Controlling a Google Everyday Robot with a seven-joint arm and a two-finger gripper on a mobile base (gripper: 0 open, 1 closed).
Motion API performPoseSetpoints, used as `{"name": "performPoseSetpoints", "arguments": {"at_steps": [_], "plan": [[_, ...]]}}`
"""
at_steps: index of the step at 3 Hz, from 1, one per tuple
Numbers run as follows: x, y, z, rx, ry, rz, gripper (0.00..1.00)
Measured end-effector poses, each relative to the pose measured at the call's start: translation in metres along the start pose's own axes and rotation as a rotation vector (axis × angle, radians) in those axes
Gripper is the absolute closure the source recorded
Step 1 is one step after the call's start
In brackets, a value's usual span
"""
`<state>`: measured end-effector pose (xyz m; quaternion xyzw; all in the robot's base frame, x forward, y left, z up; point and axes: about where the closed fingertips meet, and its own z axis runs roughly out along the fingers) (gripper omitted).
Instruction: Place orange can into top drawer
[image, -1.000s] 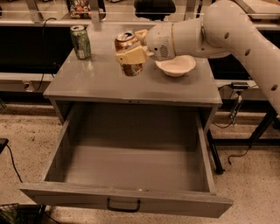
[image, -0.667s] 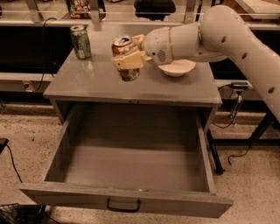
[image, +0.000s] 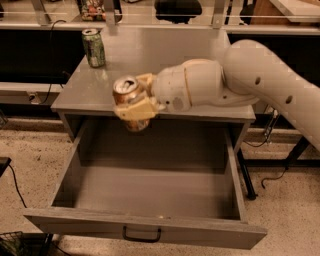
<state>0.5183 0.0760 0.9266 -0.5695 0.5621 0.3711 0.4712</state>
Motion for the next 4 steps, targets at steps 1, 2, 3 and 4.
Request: {"name": "performPoseSetpoints", "arguments": {"at_steps": [1,2,3,4], "plan": [[0.004,0.001,0.004,-0.01,0.005,0.007,1.0],[0.017,0.005,0.003,-0.017,0.033,0.048,1.0],[0.039,0.016,0.0,-0.008,0.032,0.077,1.0],[0.09,0.038,-0.005,0.007,-0.019,0.108,1.0]]}}
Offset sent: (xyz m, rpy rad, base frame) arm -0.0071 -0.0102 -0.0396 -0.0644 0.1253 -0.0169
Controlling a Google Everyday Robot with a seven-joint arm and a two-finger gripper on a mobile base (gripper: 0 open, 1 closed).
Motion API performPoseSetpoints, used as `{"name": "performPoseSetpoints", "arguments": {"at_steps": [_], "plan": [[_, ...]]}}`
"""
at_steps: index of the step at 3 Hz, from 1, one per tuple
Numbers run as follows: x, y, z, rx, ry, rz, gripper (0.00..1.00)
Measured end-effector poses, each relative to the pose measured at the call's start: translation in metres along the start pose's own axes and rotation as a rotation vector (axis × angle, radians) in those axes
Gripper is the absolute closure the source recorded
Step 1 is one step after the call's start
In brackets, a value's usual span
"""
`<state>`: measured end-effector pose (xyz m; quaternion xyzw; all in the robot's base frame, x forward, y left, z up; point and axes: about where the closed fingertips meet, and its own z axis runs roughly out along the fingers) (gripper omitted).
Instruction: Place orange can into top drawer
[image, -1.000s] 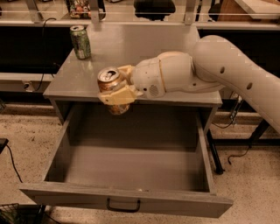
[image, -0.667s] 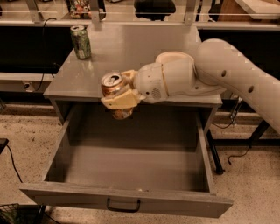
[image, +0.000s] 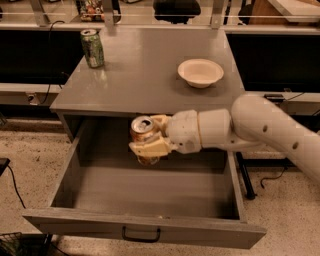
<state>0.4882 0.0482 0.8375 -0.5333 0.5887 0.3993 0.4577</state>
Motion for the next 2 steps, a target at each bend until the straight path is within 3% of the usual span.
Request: {"name": "performPoseSetpoints", "arguments": {"at_steps": [2], "plan": [[0.062,0.016,-0.008,-0.026,-0.097,0.045,1.0]]}}
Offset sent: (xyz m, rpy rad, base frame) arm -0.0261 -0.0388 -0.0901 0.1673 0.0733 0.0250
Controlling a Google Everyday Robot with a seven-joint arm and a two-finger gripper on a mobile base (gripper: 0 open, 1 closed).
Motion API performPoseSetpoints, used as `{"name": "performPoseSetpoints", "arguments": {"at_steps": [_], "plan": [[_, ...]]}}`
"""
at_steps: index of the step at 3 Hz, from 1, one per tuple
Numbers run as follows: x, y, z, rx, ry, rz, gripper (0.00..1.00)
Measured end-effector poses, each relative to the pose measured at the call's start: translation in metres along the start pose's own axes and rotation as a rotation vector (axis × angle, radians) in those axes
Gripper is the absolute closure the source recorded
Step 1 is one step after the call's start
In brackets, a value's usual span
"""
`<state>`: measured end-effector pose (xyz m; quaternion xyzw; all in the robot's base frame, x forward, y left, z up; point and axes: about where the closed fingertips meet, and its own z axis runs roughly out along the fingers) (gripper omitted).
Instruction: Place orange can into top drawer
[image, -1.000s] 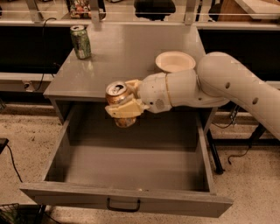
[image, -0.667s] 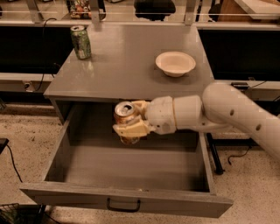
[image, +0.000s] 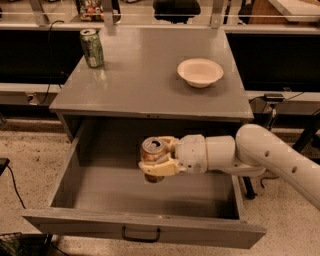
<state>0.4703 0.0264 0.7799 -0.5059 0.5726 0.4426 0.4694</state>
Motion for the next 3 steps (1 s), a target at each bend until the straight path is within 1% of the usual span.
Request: {"name": "performPoseSetpoints", "arguments": {"at_steps": [1,2,3], "plan": [[0.025,0.006,-0.004,-0.014,-0.025,0.029,1.0],[0.047,0.009,-0.004,-0.022,-0.037,0.019,1.0],[0.058,0.01,-0.002,-0.041,-0.028,-0.006,0.81]]}}
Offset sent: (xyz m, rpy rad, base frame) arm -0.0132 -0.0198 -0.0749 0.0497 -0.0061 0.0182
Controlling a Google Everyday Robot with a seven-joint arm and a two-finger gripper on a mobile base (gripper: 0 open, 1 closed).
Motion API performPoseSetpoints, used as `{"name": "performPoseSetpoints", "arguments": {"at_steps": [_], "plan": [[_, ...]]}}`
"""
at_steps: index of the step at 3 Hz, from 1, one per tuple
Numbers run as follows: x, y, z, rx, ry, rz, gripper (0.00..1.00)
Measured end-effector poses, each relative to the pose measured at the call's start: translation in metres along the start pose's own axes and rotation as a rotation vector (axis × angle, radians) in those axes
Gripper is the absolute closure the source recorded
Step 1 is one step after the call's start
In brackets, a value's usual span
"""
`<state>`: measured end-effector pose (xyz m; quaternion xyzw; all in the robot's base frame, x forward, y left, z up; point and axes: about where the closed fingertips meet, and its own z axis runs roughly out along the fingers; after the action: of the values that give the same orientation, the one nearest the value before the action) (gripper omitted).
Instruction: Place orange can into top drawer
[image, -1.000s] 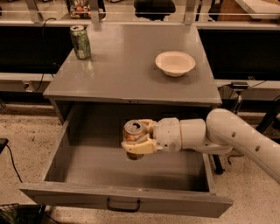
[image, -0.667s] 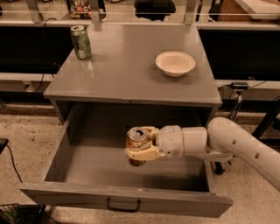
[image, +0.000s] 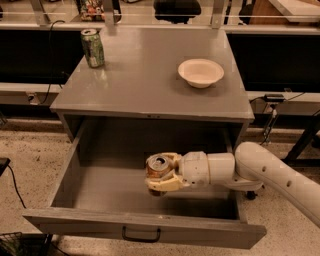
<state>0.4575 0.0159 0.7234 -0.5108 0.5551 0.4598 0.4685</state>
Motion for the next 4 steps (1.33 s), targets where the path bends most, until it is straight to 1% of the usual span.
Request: {"name": "performPoseSetpoints", "arguments": {"at_steps": [1,2,3,4], "plan": [[0.008,0.0,0.003,-0.023,0.026,-0.018,0.59],[0.014,0.0,0.007,-0.048,0.049,-0.019,0.36],[0.018,0.002,0.01,-0.062,0.036,0.0,0.12],[0.017,0.002,0.008,-0.053,0.034,0.021,0.0]]}}
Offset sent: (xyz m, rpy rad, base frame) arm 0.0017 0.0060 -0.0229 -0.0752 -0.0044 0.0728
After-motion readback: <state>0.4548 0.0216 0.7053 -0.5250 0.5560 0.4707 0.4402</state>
